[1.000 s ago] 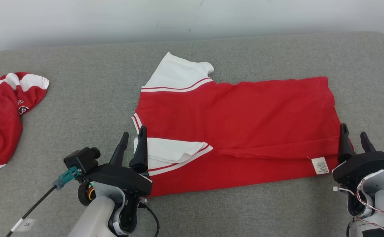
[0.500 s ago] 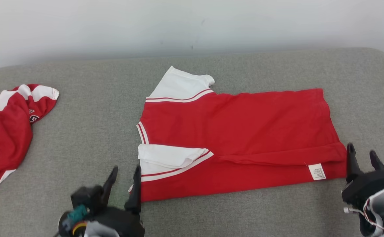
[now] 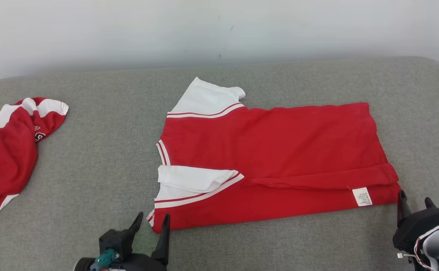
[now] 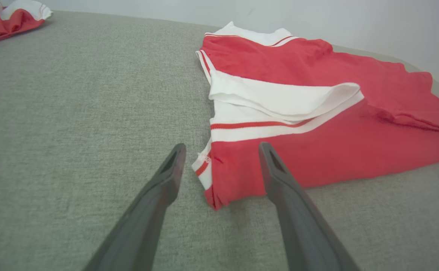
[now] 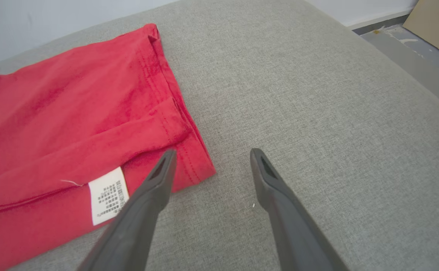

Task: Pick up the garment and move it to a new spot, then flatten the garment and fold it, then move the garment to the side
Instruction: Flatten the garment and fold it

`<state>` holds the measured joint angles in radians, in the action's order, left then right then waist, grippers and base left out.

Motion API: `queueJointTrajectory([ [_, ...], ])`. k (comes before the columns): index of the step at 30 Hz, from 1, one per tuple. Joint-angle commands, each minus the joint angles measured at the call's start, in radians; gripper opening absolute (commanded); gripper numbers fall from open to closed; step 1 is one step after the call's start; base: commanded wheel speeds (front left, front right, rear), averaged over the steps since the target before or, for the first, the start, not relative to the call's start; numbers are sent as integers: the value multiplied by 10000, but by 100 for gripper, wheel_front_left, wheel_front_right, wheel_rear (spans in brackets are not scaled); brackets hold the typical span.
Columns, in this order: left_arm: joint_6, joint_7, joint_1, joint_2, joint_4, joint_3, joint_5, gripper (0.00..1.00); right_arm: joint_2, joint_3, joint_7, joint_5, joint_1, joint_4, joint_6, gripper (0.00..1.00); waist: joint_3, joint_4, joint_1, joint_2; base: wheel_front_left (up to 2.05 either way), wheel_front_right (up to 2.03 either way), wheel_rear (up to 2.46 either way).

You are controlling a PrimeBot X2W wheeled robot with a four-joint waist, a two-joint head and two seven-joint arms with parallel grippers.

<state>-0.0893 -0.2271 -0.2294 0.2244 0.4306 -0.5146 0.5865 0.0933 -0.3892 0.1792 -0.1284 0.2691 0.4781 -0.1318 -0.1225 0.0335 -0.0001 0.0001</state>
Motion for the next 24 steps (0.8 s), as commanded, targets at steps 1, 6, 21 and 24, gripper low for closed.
queueJointTrajectory([
  [1,-66,129,-210,18,51,-62,-171,100,-30,-36,111,185,173,55,23,100,-88,7,1,-1,0,0,0],
  [6,-207,575,-539,107,170,-291,-361,100,57,-63,542,670,548,372,23,100,-286,-18,1,-1,0,0,0],
  [21,-723,1985,-764,42,769,-667,-398,100,89,-163,853,1338,1384,1226,23,100,-932,-123,1,-1,0,0,0],
  [24,-704,2152,-749,39,805,-713,-336,100,20,-173,997,1156,1503,1424,23,100,-986,-150,1,-1,0,0,0],
])
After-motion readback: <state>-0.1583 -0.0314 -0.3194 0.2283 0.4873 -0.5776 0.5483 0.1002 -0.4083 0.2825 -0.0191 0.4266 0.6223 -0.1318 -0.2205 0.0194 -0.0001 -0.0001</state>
